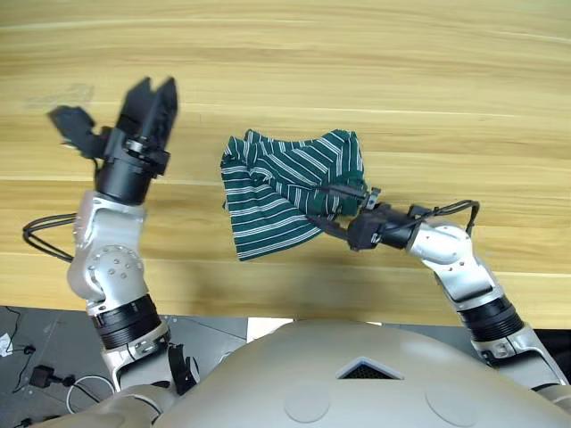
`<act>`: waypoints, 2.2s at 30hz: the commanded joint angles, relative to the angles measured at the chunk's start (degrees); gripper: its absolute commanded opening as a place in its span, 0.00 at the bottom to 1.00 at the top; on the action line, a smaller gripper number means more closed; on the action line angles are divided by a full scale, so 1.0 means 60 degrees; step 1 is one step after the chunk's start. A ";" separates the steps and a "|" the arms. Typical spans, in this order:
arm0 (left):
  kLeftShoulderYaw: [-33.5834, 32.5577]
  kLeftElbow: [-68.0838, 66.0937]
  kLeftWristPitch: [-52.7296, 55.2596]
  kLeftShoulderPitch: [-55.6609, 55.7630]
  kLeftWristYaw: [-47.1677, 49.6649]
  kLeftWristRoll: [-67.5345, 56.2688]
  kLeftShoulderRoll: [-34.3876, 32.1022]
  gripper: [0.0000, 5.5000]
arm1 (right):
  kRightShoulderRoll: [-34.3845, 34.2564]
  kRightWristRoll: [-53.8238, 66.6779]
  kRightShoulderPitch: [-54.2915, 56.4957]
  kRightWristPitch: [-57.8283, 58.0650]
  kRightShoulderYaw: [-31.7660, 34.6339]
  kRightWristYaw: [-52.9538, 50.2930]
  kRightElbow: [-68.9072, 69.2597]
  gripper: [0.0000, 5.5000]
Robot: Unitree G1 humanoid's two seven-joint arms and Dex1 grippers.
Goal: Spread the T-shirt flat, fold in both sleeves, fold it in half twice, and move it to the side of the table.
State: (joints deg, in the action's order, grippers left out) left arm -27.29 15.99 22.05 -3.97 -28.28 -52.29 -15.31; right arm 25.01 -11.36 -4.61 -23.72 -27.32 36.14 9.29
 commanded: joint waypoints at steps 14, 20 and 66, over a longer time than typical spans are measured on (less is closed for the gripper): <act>0.0129 -0.1182 -0.1403 0.0449 0.1085 0.1187 0.0572 0.59 | -0.2707 -0.2730 0.0911 -0.0638 -0.2953 -0.1624 -0.3491 0.46; 0.0212 -0.1180 -0.1618 0.0408 0.1208 0.1419 0.0644 0.59 | -0.2963 -0.2356 0.0991 -0.0038 -0.2720 -0.1669 -0.4426 0.46; 0.2702 -0.1250 -0.2654 -0.1170 -0.1515 0.3796 -0.0451 0.60 | -0.1182 0.3725 0.1083 0.6263 0.1510 0.1380 0.0331 0.01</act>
State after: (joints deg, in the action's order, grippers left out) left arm -16.91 5.62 7.57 -5.63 -29.92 -33.52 -14.20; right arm 18.47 10.00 0.83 12.64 -19.69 45.45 10.78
